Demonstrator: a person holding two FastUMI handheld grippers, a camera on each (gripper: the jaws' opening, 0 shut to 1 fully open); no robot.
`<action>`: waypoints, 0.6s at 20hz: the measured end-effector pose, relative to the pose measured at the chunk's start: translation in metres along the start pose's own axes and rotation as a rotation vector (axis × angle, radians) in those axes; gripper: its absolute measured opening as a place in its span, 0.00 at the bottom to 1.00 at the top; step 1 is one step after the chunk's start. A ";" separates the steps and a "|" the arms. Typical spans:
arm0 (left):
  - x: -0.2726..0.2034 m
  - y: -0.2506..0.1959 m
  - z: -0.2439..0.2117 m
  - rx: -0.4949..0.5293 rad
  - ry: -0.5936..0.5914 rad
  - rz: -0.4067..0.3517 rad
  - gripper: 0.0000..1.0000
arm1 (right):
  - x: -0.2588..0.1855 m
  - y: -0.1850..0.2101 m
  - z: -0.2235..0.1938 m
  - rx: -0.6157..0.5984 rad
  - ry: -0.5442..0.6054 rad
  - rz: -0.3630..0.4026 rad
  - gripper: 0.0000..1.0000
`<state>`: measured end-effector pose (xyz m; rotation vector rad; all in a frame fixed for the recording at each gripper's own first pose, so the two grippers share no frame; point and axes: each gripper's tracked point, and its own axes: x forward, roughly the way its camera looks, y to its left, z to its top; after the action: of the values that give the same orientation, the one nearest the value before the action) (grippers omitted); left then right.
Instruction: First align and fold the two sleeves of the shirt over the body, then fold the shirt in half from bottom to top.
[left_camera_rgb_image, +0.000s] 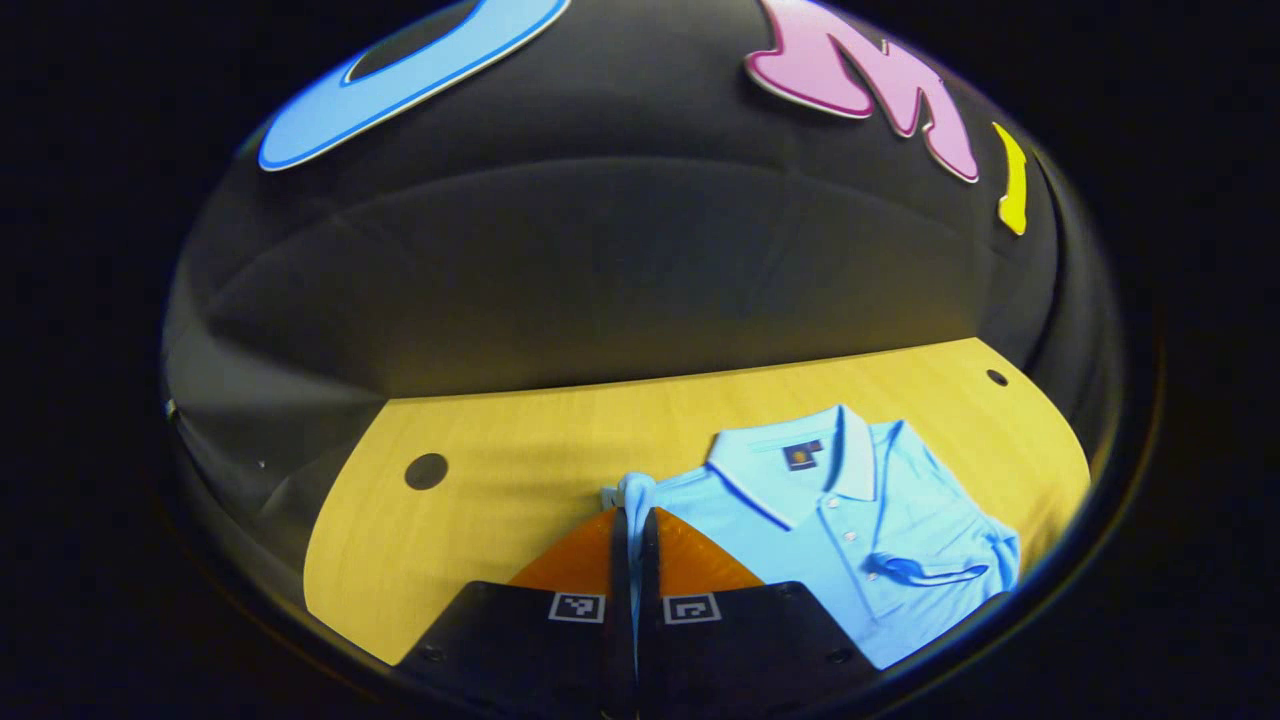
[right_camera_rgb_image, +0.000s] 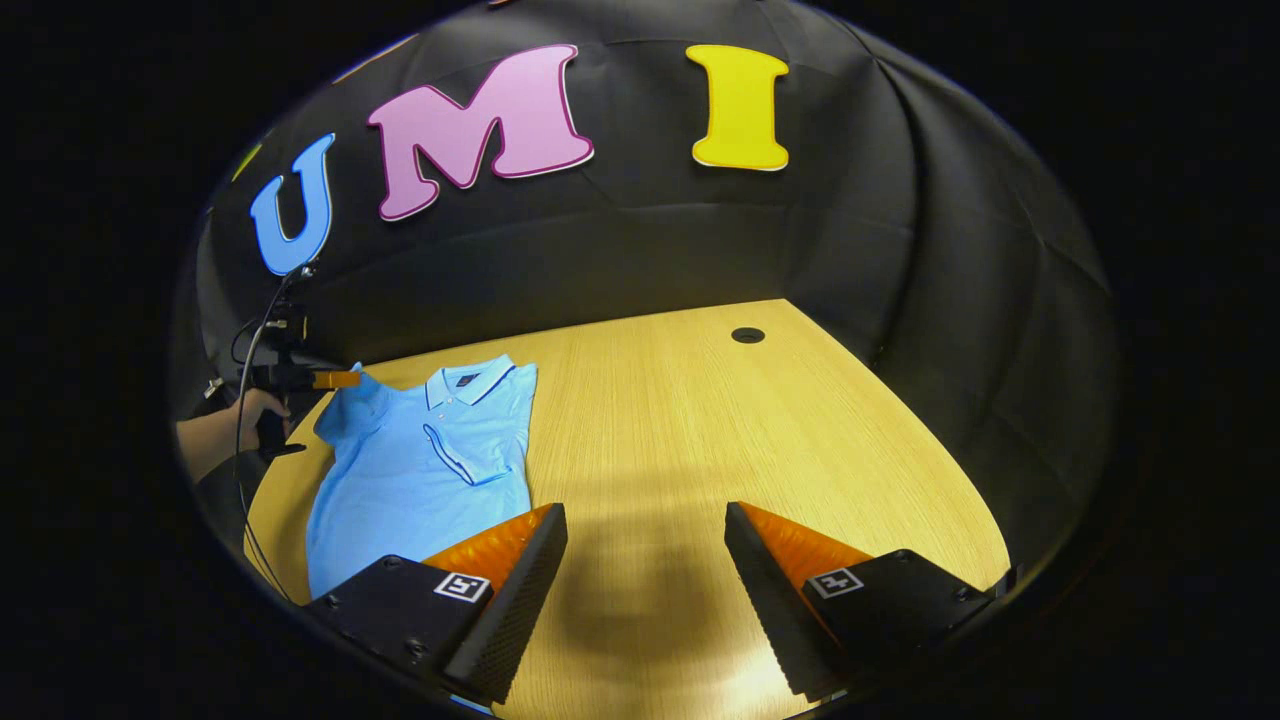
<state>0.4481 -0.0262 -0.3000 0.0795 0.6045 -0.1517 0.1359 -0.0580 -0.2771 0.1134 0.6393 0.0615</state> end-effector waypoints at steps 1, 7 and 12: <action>-0.002 -0.015 0.001 -0.022 -0.001 -0.033 0.07 | 0.001 0.000 0.001 0.000 0.003 0.003 0.99; -0.021 -0.097 -0.006 -0.176 0.036 -0.218 0.12 | 0.007 0.003 0.005 0.035 0.007 0.027 0.99; -0.050 -0.132 -0.014 -0.216 0.044 -0.336 0.58 | 0.006 0.013 0.000 0.025 0.007 0.034 0.99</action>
<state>0.3779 -0.1485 -0.2866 -0.2294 0.6722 -0.4093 0.1398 -0.0449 -0.2791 0.1484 0.6450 0.0863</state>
